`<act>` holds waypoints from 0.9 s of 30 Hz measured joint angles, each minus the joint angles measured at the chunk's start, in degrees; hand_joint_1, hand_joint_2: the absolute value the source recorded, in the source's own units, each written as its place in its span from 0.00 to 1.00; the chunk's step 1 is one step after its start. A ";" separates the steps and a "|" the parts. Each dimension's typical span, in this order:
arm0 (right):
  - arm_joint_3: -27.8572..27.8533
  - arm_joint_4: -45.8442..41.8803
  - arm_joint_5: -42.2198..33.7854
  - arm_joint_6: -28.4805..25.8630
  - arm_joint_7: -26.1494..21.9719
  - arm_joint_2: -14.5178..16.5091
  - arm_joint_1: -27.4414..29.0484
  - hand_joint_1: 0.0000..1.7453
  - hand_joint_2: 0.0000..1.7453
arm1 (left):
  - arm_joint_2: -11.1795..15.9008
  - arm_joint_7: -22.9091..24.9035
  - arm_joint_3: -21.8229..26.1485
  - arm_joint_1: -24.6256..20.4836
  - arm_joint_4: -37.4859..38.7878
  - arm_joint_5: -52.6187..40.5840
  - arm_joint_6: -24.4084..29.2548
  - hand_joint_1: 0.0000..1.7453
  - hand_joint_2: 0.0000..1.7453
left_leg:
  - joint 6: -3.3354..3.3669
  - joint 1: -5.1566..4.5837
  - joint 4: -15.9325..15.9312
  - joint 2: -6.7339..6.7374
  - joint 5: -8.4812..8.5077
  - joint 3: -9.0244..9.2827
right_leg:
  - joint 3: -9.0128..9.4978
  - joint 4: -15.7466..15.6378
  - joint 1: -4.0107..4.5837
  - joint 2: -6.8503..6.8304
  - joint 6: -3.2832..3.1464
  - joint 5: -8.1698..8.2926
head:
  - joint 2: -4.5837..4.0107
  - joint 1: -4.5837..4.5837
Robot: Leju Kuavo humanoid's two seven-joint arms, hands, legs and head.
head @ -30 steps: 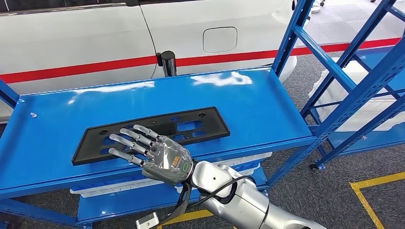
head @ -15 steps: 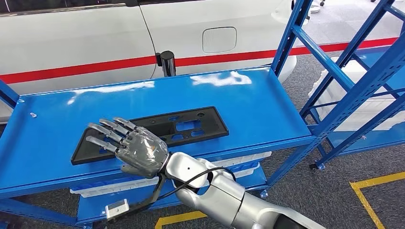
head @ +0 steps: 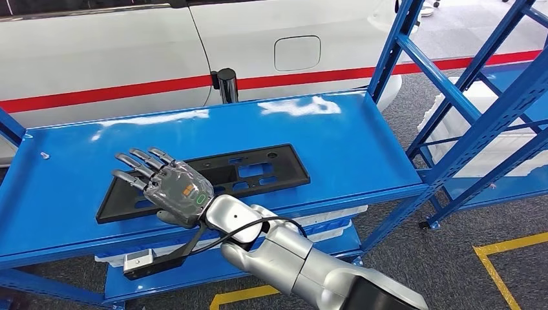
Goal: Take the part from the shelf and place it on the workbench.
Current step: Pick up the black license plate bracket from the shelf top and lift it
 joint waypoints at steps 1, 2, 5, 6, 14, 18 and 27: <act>0.03 0.16 0.00 0.00 0.01 0.02 -0.04 0.00 1.00 | -0.01 0.00 0.00 0.00 0.00 0.00 0.00 0.00 0.00 | 0.00 0.00 0.00 0.00 0.00 -0.01 | -0.01 0.00 0.00 0.00 0.00 0.00 | 0.00 0.00; 0.05 0.32 0.00 0.00 0.02 0.06 -0.07 0.00 1.00 | -0.01 0.00 0.00 0.00 0.00 0.00 0.00 0.00 0.00 | 0.00 0.00 0.00 0.00 0.00 -0.01 | -0.01 0.00 0.00 0.00 0.00 0.00 | 0.00 0.01; 0.09 0.89 -0.08 0.00 0.49 0.25 -0.15 0.00 1.00 | -0.02 0.00 0.00 0.00 0.00 0.03 0.01 0.00 0.00 | 0.00 0.00 0.00 0.00 0.00 -0.02 | -0.02 0.00 0.00 0.00 0.00 0.00 | 0.00 0.01; 0.09 1.21 -0.10 0.00 0.83 0.35 -0.27 0.00 1.00 | -0.03 0.00 0.00 0.00 0.00 0.08 0.03 0.00 0.00 | 0.00 0.00 0.00 0.00 0.00 -0.02 | -0.03 0.00 0.00 0.00 0.00 0.00 | 0.00 0.00; 0.19 7.12 2.56 -1.22 6.64 0.99 -1.66 0.00 1.00 | -0.31 0.00 0.02 0.00 0.00 0.26 0.46 0.00 0.00 | 0.00 0.00 0.00 0.00 0.00 -0.02 | -0.03 0.00 0.00 0.00 0.00 0.01 | 0.00 0.00; 0.18 9.89 3.40 -0.33 9.53 0.91 -2.08 0.00 1.00 | -0.32 0.00 0.11 0.01 0.00 0.26 0.74 0.00 0.00 | 0.00 0.00 0.00 0.00 0.01 -0.03 | -0.04 0.00 0.00 0.00 0.01 0.01 | 0.00 0.01; -0.92 11.82 4.19 0.09 13.98 -0.26 -2.73 0.00 1.00 | -0.32 0.00 0.23 0.02 0.00 0.01 0.97 0.00 0.00 | 0.00 0.00 0.01 0.01 0.00 -0.03 | -0.04 0.00 0.00 0.00 0.01 0.01 | 0.00 0.01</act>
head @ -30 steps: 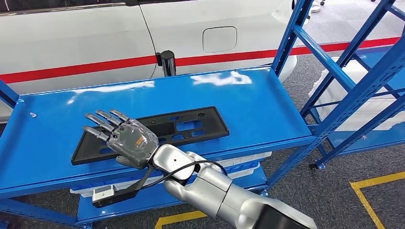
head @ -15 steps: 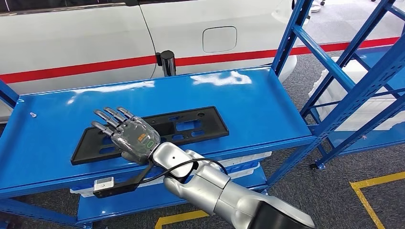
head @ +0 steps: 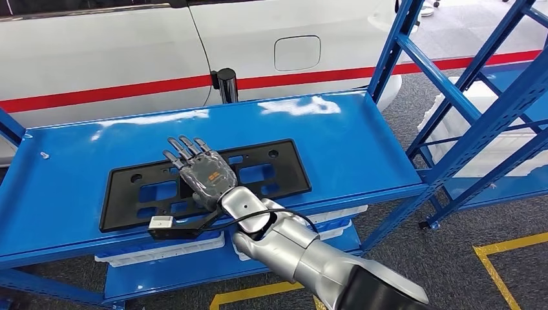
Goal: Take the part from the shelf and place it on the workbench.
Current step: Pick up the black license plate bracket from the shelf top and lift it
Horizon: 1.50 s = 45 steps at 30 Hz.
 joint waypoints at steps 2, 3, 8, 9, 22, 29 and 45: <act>-0.13 0.05 0.45 0.04 0.65 -0.25 0.04 0.00 1.00 | 0.00 0.00 0.02 0.01 0.00 -0.01 0.21 0.00 0.00 | 0.00 0.00 0.00 0.00 0.00 0.00 | 0.00 0.00 0.00 0.00 0.00 0.00 | 0.00 0.00; -0.22 0.06 0.73 0.09 0.88 -0.36 0.07 0.00 1.00 | 0.00 0.00 0.04 0.02 0.00 -0.01 0.32 0.00 0.00 | 0.00 0.00 0.00 0.00 0.00 0.00 | 0.00 0.00 0.00 0.00 0.00 0.00 | 0.00 -0.01; -1.17 -0.22 1.59 -0.46 1.16 -0.82 0.42 0.00 1.00 | 0.01 0.00 0.52 0.21 0.00 -0.02 0.49 0.00 0.00 | 0.00 0.01 0.00 0.00 0.00 0.00 | 0.00 0.00 0.00 0.00 0.00 0.00 | 0.00 0.00; -1.44 -0.59 1.61 -0.93 1.10 -0.95 0.57 0.00 1.00 | 0.02 0.00 0.60 0.28 0.00 -0.03 0.49 0.00 0.00 | 0.00 0.01 0.00 0.00 0.00 -0.01 | 0.00 0.00 0.00 0.00 0.00 0.00 | 0.00 0.00; -8.48 -21.73 5.33 -4.14 -0.08 -5.45 4.79 0.00 1.00 | 0.05 0.00 1.56 0.85 0.00 -0.27 0.93 0.00 0.00 | 0.00 0.00 0.00 -0.02 0.00 -0.07 | -0.06 0.00 0.00 -0.01 0.00 0.00 | 0.00 0.00; -11.05 -37.63 5.42 -3.13 -1.78 -8.29 8.68 0.00 1.00 | 0.17 0.00 2.39 1.26 0.00 0.05 1.05 0.00 0.00 | 0.00 0.00 0.00 -0.01 0.00 -0.11 | -0.12 0.00 0.00 0.00 0.00 0.00 | 0.00 -0.01; -9.05 -48.80 1.96 4.64 -6.15 -11.16 13.18 0.00 1.00 | 0.54 0.00 3.41 1.37 0.00 0.37 1.25 0.00 0.00 | -0.01 0.01 0.00 -0.01 0.00 -0.14 | -0.14 0.01 0.00 0.00 0.00 0.00 | 0.00 0.01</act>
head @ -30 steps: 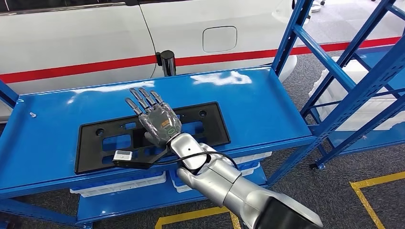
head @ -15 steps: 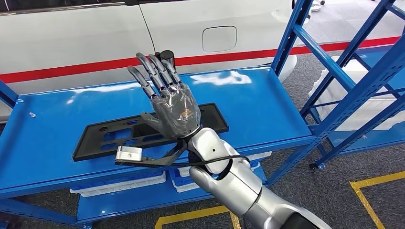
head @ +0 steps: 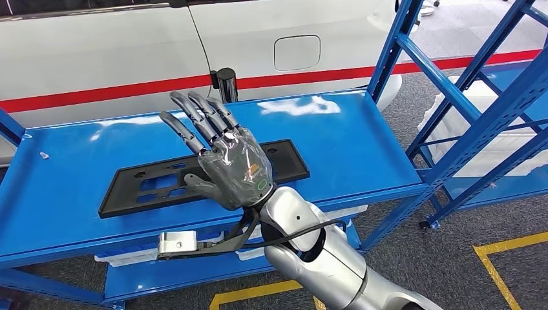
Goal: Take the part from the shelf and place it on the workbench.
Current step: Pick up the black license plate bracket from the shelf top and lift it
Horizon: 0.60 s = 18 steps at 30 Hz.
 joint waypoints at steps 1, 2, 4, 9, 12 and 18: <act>0.61 -0.16 -0.10 0.47 -0.21 -0.16 0.32 0.00 1.00 | 0.01 0.00 0.05 0.00 0.00 0.04 0.09 0.00 0.00 | 0.00 0.00 0.00 0.00 0.00 -0.01 | 0.00 0.00 0.00 0.00 0.00 0.00 | 0.00 0.00; 1.30 -0.23 -0.13 0.86 -0.33 -0.33 0.62 0.00 1.00 | 0.03 0.00 0.12 0.00 0.00 0.05 0.18 0.00 0.00 | 0.00 0.00 0.00 0.00 0.00 -0.01 | -0.01 0.00 0.00 0.00 0.00 0.00 | 0.00 -0.01; 2.78 -0.20 -0.16 1.33 -0.43 -0.64 1.07 0.00 1.00 | 0.06 0.00 0.34 0.00 0.00 0.05 0.27 0.00 0.00 | 0.00 0.00 0.00 0.00 0.00 -0.03 | -0.02 0.00 0.00 0.00 0.00 0.00 | 0.00 -0.01; 6.55 1.01 -0.46 1.64 -1.14 -1.32 1.77 0.00 1.00 | 0.21 0.00 0.61 0.01 0.00 -0.11 0.34 0.00 0.00 | 0.00 0.00 0.00 -0.01 0.00 -0.05 | -0.04 0.00 0.00 0.00 0.00 0.00 | 0.01 -0.01; 8.84 2.74 -0.66 1.42 -1.27 -1.58 1.88 0.00 1.00 | 0.24 0.00 0.78 0.07 0.00 -0.26 0.37 0.00 0.00 | 0.00 0.00 0.00 -0.01 0.00 -0.05 | -0.04 0.00 0.00 0.00 0.00 0.00 | 0.00 -0.01; 11.49 7.76 0.01 -0.02 -0.42 -1.20 2.14 0.00 1.00 | 0.26 0.00 0.82 0.10 0.00 -0.86 0.39 0.00 0.00 | 0.00 0.00 0.00 0.00 0.00 -0.04 | -0.04 0.00 0.00 0.00 0.00 0.00 | 0.00 -0.01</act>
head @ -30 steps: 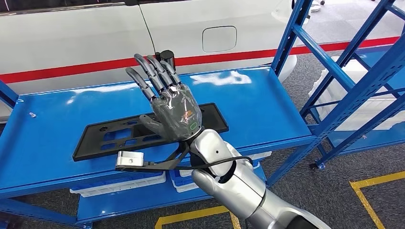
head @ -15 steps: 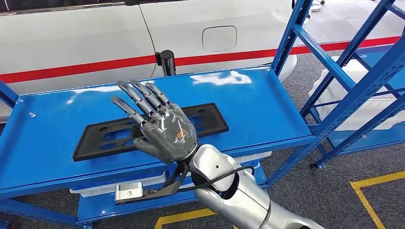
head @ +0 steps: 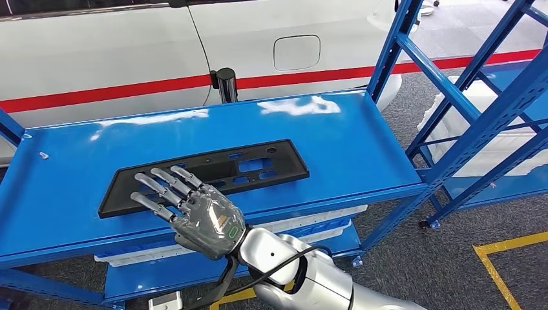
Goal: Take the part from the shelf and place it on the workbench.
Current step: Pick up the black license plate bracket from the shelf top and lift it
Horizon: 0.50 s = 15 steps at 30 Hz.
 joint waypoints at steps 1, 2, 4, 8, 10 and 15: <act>0.26 1.10 0.01 -0.37 0.18 0.23 -0.01 0.00 1.00 | -0.01 0.00 0.00 -0.01 0.00 -0.06 0.01 0.00 0.00 | 0.00 0.00 0.00 0.00 0.00 0.00 | 0.00 0.00 0.00 0.00 0.00 0.00 | 0.00 0.00; 0.46 2.17 -0.01 -0.67 0.32 0.47 -0.01 0.00 1.00 | -0.01 0.00 0.00 -0.01 0.00 -0.10 0.01 0.00 0.00 | 0.00 0.00 0.00 0.00 0.00 0.00 | 0.00 0.00 0.00 0.00 0.00 0.00 | 0.00 0.00; 0.80 4.03 -0.01 -1.11 0.42 0.88 -0.02 0.00 1.00 | -0.01 0.00 0.00 -0.01 0.00 -0.13 0.02 0.00 0.00 | 0.00 0.00 0.00 0.00 0.00 0.00 | 0.00 0.00 0.00 0.00 0.00 0.00 | 0.00 0.00; 1.26 7.13 0.70 -1.67 1.28 1.67 -0.22 0.00 1.00 | -0.01 0.00 0.00 -0.04 0.00 -0.33 0.02 0.00 0.00 | 0.00 0.00 0.00 0.00 0.00 0.00 | 0.00 0.00 0.00 0.00 0.00 0.00 | 0.00 0.00; 1.47 9.61 0.96 -2.15 1.63 2.36 -0.37 0.00 1.00 | -0.02 0.00 0.00 -0.06 0.00 -0.57 0.02 0.00 0.00 | 0.00 0.00 0.00 0.00 0.00 0.00 | 0.00 0.00 0.00 0.00 0.00 0.00 | 0.00 0.01; 1.95 15.52 0.95 -3.66 1.60 4.15 -0.59 0.00 1.00 | -0.07 0.00 0.00 -0.12 0.00 -0.85 0.02 0.00 0.00 | 0.00 0.00 0.00 0.00 0.00 0.00 | 0.00 0.00 0.00 0.00 0.00 0.00 | 0.00 0.00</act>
